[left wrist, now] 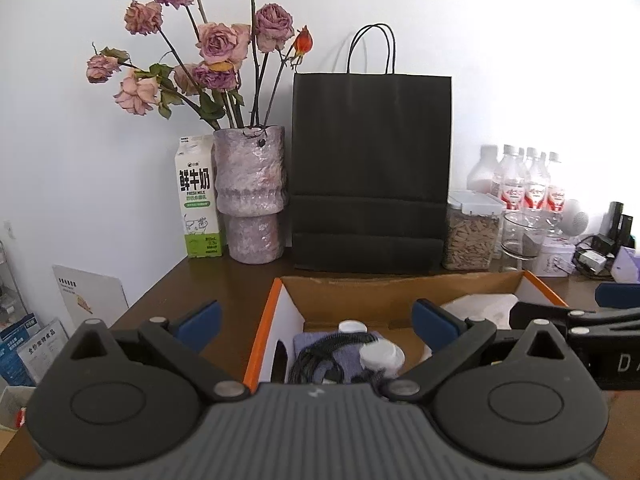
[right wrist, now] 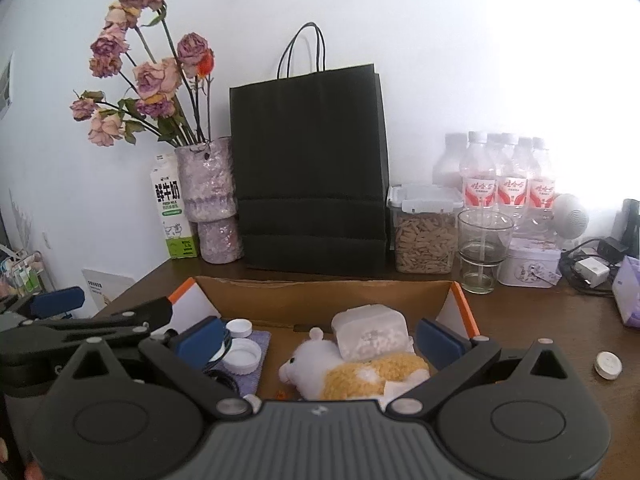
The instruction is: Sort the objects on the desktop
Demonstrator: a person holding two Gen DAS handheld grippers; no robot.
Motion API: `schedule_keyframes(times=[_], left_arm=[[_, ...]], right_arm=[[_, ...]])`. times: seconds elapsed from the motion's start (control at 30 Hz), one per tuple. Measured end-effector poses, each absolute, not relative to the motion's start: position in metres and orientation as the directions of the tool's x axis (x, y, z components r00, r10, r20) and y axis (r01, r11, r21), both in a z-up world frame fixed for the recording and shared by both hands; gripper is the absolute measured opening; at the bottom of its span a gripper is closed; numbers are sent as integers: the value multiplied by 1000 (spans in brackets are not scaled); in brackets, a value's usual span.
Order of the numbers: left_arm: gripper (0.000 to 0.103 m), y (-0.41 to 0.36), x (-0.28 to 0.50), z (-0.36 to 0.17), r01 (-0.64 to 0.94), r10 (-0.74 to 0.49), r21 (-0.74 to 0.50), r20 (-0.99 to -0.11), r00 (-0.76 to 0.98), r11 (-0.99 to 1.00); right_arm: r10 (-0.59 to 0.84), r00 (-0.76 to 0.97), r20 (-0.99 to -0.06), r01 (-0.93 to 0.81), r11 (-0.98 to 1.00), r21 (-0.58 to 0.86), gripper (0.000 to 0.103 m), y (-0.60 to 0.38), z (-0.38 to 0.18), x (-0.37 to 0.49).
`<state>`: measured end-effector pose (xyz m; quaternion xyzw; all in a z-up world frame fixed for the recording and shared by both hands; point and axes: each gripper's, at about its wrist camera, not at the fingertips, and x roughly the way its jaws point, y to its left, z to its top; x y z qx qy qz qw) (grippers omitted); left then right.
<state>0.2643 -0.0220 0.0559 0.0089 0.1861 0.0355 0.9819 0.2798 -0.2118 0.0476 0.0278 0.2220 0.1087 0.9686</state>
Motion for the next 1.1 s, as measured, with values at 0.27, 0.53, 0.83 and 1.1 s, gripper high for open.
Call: schedule_keyframes(times=[0.27, 0.53, 0.83, 1.1], left_arm=[[103, -21, 196, 73, -36, 47, 39, -340, 939, 999], [103, -23, 128, 72, -15, 20, 16, -347, 938, 1000], [103, -31, 67, 61, -24, 27, 13, -373, 928, 1000], [103, -32, 28, 43, -51, 50, 9, -395, 917, 999]], right_arm=[[220, 894, -390, -199, 975, 94, 103, -212, 63, 209], [205, 897, -392, -189, 979, 79, 103, -213, 62, 134], [208, 882, -422, -183, 978, 100, 103, -220, 45, 66], [199, 878, -435, -180, 980, 84, 103, -218, 30, 23]])
